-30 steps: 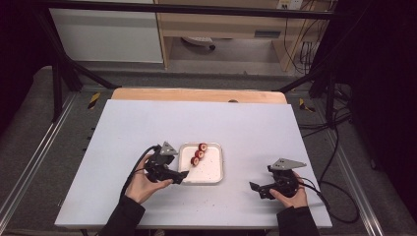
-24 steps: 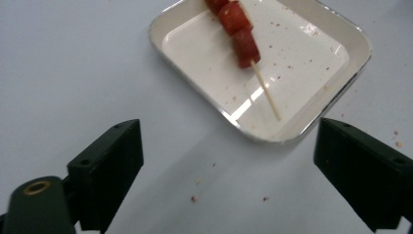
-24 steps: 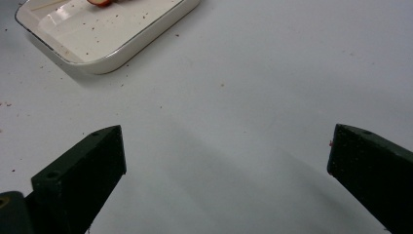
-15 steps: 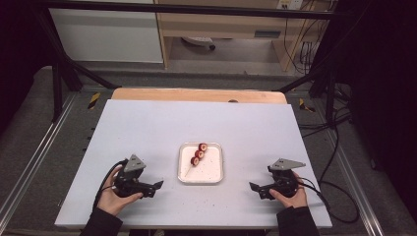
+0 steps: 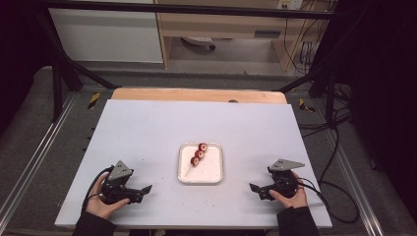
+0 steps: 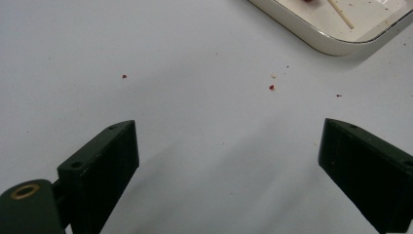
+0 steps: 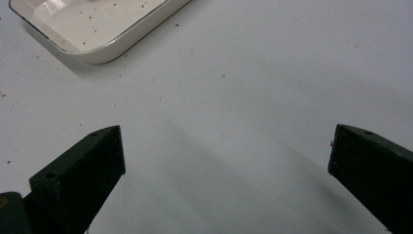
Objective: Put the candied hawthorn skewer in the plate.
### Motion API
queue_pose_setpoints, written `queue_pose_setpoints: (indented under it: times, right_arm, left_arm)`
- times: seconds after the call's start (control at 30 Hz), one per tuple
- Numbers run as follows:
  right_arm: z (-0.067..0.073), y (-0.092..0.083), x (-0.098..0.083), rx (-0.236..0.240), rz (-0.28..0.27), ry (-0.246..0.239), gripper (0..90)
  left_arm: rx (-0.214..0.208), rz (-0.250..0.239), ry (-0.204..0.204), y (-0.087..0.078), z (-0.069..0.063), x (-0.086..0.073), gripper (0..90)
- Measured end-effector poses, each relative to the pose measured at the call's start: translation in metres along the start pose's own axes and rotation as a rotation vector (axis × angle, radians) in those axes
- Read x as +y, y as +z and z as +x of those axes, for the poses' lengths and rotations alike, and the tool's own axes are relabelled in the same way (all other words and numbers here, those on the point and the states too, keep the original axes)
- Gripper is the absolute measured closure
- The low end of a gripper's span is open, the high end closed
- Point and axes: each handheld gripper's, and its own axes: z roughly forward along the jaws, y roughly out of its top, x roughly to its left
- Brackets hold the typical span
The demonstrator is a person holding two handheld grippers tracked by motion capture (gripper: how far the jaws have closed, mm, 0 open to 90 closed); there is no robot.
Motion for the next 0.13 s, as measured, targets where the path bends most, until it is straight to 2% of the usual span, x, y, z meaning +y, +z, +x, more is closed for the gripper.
queue_pose_setpoints:
  times: [0.13]
  right_arm:
    - [-0.0003, -0.0005, -0.0003, -0.001, -0.007, -0.003, 0.6]
  left_arm:
    - [-0.001, 0.000, 0.000, 0.0001, 0.0007, -0.0001, 7.6]
